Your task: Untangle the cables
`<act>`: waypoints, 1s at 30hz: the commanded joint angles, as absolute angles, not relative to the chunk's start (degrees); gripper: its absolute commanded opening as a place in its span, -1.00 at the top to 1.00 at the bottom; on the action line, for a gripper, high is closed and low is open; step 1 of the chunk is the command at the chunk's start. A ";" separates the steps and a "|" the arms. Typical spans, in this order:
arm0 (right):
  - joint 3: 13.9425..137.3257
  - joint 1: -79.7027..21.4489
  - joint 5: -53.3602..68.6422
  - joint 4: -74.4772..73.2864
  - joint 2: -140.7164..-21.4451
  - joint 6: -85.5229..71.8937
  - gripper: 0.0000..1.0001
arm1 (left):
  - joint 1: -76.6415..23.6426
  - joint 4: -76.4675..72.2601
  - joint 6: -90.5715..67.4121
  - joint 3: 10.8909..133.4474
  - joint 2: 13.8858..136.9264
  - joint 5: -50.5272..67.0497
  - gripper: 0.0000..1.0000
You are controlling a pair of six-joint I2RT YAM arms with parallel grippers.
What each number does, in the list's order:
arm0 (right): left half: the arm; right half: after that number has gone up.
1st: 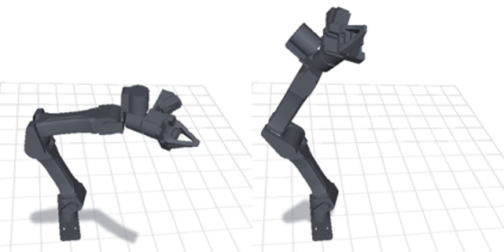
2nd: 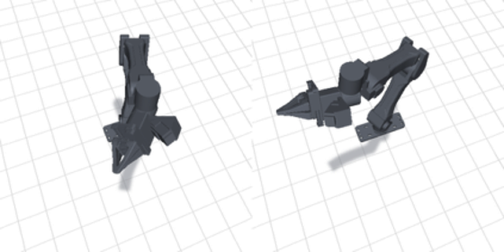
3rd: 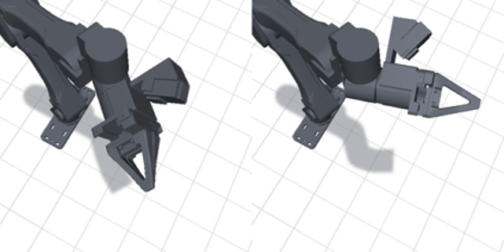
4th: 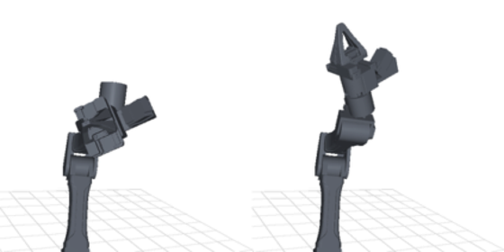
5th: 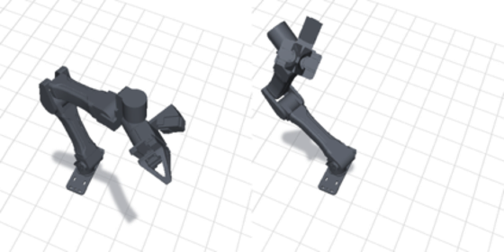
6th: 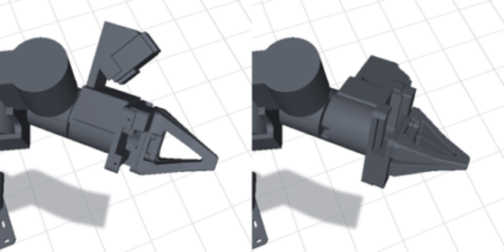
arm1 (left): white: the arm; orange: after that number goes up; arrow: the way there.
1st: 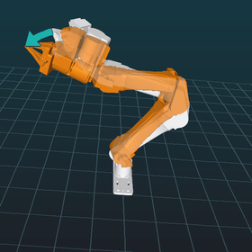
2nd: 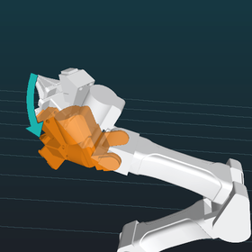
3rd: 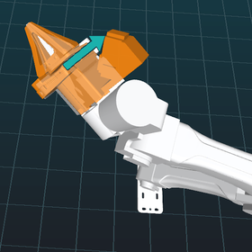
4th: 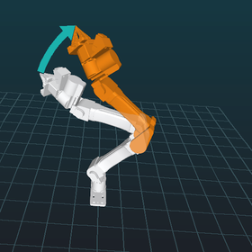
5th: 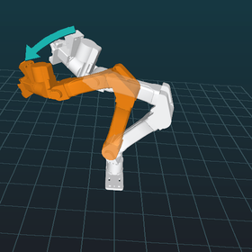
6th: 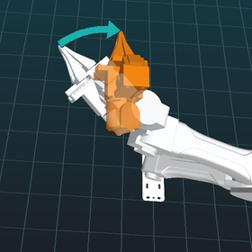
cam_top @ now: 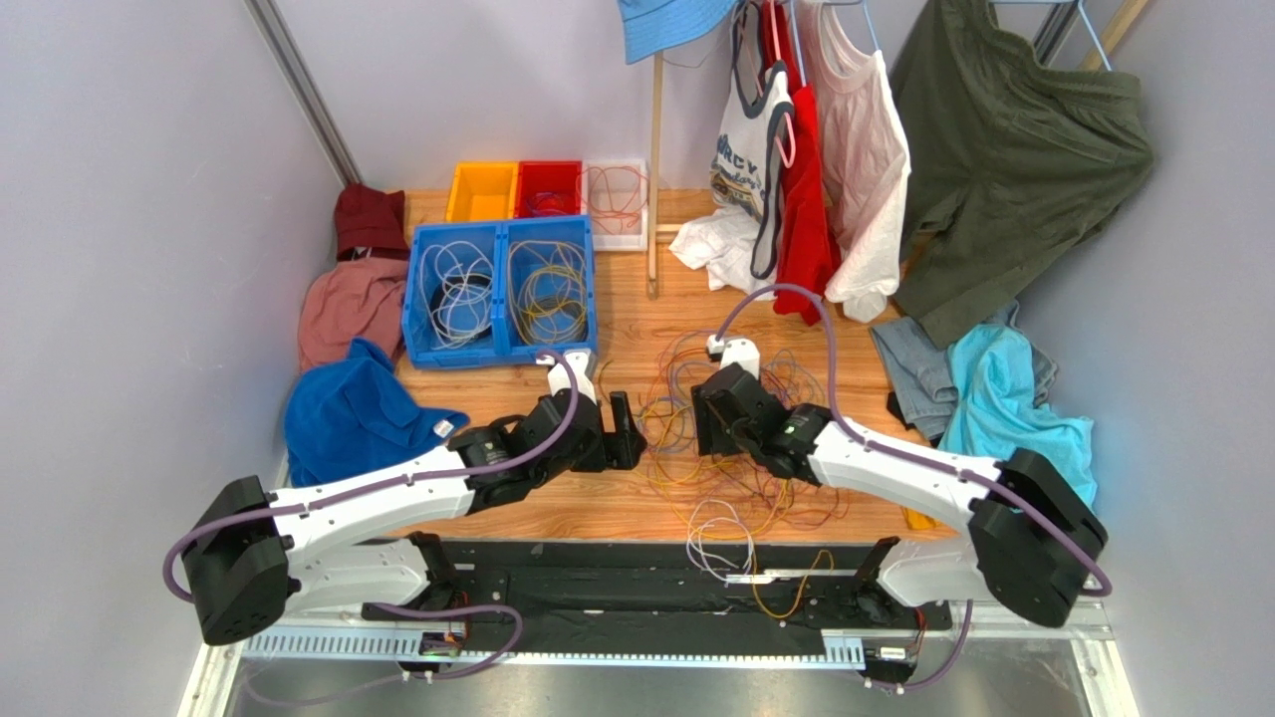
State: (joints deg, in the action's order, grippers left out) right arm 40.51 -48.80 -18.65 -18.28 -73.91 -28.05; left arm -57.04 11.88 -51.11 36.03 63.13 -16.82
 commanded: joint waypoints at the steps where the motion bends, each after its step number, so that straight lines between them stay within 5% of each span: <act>1: 40.52 -51.59 -17.05 -14.77 -77.95 -28.65 -0.12 | -57.39 11.25 -52.82 34.98 61.96 -16.00 -0.78; 13: 41.31 -51.94 -24.08 -16.17 -85.77 -29.79 -0.13 | -57.39 11.69 -54.49 31.12 57.04 -16.79 -0.78; 16: 41.84 -51.86 -23.65 -17.22 -88.94 -30.58 0.03 | -57.39 11.69 -54.67 30.94 57.13 -16.35 -0.78; 23: 43.15 -52.99 -18.64 -18.89 -83.34 -30.68 1.00 | -57.39 13.27 -54.85 30.85 54.76 -17.13 -0.78; 30: 56.49 -54.58 -8.98 -20.74 -65.31 -25.50 1.00 | -57.39 20.29 -53.97 32.34 42.48 -24.16 -0.77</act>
